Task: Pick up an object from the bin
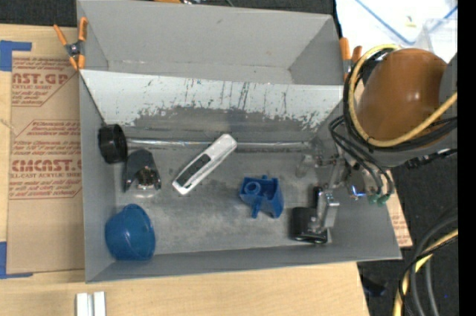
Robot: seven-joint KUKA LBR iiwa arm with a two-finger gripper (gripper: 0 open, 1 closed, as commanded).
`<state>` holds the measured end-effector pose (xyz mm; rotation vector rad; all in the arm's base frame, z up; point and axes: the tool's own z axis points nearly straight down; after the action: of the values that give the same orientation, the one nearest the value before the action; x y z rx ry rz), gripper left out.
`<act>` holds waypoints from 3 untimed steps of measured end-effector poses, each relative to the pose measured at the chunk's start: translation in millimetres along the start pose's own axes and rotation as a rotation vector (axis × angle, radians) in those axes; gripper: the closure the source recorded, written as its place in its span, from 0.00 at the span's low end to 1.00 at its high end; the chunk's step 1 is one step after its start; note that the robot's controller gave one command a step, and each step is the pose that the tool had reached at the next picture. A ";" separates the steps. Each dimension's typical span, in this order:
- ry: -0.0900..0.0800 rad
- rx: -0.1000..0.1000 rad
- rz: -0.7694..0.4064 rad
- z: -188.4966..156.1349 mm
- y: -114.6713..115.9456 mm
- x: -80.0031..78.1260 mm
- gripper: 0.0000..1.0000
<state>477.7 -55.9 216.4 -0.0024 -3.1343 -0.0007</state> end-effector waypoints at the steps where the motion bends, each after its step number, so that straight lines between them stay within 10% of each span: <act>1: -0.008 0.001 -0.002 -4.4 0.4 -1.5 0.00; 2: -0.012 0.001 -0.058 119.2 55.3 -45.1 0.00; 3: -0.018 0.000 0.211 57.0 68.8 -56.5 0.00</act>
Offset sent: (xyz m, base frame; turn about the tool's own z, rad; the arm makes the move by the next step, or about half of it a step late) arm 0.0506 0.0664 -0.1464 -0.0698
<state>533.9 12.9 159.1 -0.3341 -3.1349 0.0001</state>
